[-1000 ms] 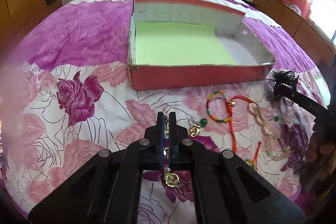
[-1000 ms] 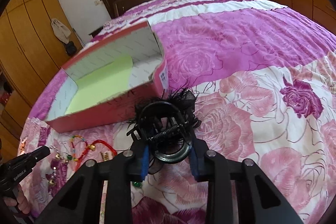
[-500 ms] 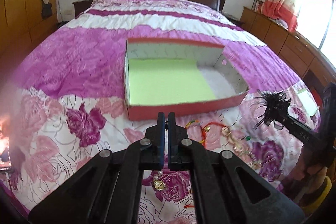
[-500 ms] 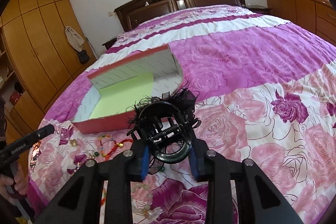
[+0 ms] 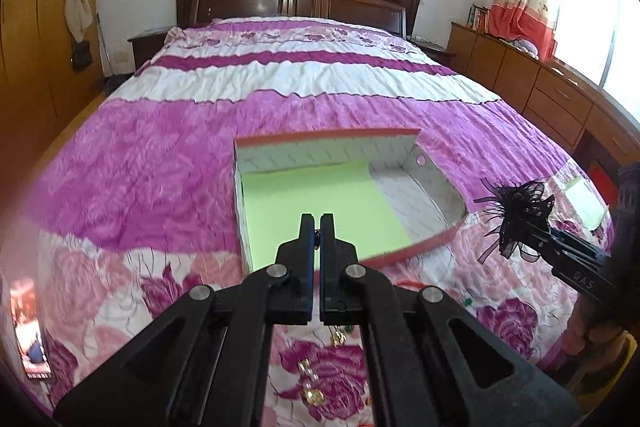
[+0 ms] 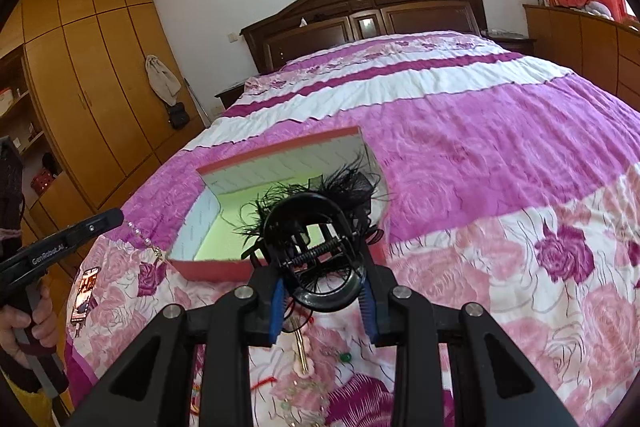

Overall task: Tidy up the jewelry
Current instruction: 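Release the hair clip into the box with right tool while left tool drops its earring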

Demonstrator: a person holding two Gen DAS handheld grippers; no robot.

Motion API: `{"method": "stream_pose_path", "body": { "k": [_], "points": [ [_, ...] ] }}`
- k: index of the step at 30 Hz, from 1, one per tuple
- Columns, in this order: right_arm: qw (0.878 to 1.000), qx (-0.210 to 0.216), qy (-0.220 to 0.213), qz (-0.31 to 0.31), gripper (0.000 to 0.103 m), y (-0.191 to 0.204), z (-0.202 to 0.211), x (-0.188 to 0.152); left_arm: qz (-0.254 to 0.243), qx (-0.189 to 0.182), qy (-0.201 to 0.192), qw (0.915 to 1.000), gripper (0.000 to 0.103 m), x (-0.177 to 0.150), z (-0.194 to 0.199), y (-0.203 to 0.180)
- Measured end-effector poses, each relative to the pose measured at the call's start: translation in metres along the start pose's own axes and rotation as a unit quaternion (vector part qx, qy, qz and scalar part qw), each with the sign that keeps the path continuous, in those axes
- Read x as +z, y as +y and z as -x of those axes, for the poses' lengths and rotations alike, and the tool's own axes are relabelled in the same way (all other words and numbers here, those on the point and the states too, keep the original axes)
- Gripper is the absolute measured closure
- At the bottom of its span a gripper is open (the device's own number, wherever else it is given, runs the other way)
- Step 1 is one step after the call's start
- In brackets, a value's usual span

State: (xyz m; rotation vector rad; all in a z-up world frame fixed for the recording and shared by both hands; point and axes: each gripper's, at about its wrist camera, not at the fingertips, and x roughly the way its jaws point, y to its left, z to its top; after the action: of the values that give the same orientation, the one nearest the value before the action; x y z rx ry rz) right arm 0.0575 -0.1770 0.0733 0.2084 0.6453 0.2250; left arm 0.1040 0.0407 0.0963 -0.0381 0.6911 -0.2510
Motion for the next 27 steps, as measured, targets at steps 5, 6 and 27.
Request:
{"method": "stream_pose_path", "body": {
  "k": [5, 6, 27],
  "points": [
    [1.000, -0.001, -0.005, 0.015, 0.070, 0.009, -0.010, 0.015, 0.001, 0.005, -0.008, 1.0000, 0.103, 0.015, -0.015, 0.002],
    [1.000, -0.001, -0.005, 0.017, 0.070, 0.011, -0.013, 0.018, 0.001, 0.006, -0.010, 0.9999, 0.103, 0.017, -0.017, 0.002],
    [0.998, -0.042, 0.054, 0.020, 0.070, 0.001, -0.131, 0.071, 0.009, 0.047, 0.048, 0.9977, 0.103, 0.035, -0.136, 0.014]
  ]
}}
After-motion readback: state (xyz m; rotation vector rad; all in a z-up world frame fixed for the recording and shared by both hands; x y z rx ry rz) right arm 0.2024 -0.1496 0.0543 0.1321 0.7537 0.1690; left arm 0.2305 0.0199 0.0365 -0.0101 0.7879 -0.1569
